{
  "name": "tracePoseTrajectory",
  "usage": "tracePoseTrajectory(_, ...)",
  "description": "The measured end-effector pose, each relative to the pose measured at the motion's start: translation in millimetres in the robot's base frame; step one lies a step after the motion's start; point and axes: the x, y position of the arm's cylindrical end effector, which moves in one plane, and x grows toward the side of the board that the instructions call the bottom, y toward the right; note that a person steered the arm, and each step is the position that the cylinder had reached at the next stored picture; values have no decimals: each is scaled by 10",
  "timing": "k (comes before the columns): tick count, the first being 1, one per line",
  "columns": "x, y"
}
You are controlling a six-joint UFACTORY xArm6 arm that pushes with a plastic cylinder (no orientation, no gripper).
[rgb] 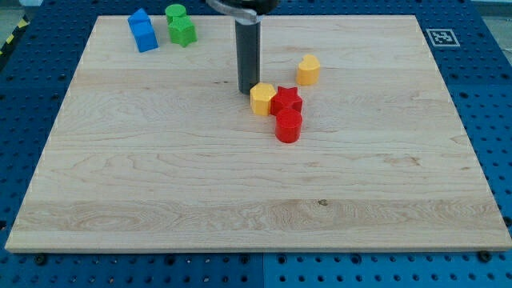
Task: Touch the right side of yellow heart
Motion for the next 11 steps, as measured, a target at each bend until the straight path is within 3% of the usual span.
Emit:
tracePoseTrajectory(1,-36,-188)
tracePoseTrajectory(3,-838,-412)
tracePoseTrajectory(5,-1201,265)
tracePoseTrajectory(7,-954,1654)
tracePoseTrajectory(9,-458,1489)
tracePoseTrajectory(11,-548,1067)
